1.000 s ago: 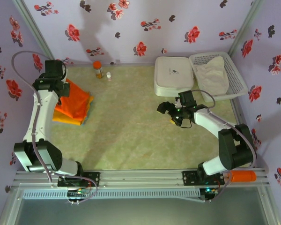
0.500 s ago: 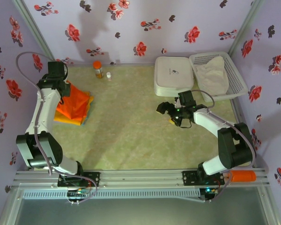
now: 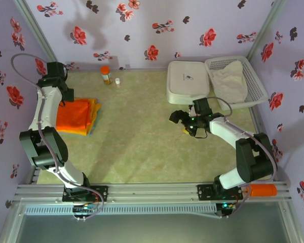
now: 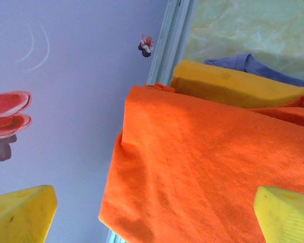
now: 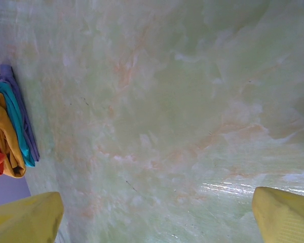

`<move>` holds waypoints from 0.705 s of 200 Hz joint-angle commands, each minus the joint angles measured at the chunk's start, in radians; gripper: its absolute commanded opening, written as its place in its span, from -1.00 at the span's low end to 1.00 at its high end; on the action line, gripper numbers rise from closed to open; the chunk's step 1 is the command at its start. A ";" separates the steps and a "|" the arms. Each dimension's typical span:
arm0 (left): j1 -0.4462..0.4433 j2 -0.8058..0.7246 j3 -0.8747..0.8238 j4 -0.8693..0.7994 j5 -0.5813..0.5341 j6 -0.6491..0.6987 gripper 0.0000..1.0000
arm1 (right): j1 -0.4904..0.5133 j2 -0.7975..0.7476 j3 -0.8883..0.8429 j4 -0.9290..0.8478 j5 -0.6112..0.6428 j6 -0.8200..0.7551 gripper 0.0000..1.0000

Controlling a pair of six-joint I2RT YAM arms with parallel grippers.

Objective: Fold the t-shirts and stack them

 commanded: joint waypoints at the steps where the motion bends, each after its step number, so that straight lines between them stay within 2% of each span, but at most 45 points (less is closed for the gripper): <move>1: -0.005 -0.030 0.000 -0.021 0.069 -0.058 0.99 | -0.007 -0.027 -0.015 -0.015 -0.003 -0.019 0.92; 35: -0.034 -0.042 -0.099 0.053 0.215 -0.113 0.90 | -0.007 -0.017 -0.013 -0.004 -0.004 -0.009 0.92; 70: -0.091 0.007 -0.147 0.107 0.227 -0.206 0.78 | -0.006 -0.020 -0.012 -0.010 -0.005 -0.010 0.92; 115: -0.187 0.101 -0.148 0.197 0.100 -0.230 0.72 | -0.007 -0.025 -0.014 -0.022 -0.002 -0.020 0.92; 141: -0.210 0.183 -0.114 0.198 0.025 -0.236 0.61 | -0.008 -0.040 -0.018 -0.034 0.003 -0.028 0.92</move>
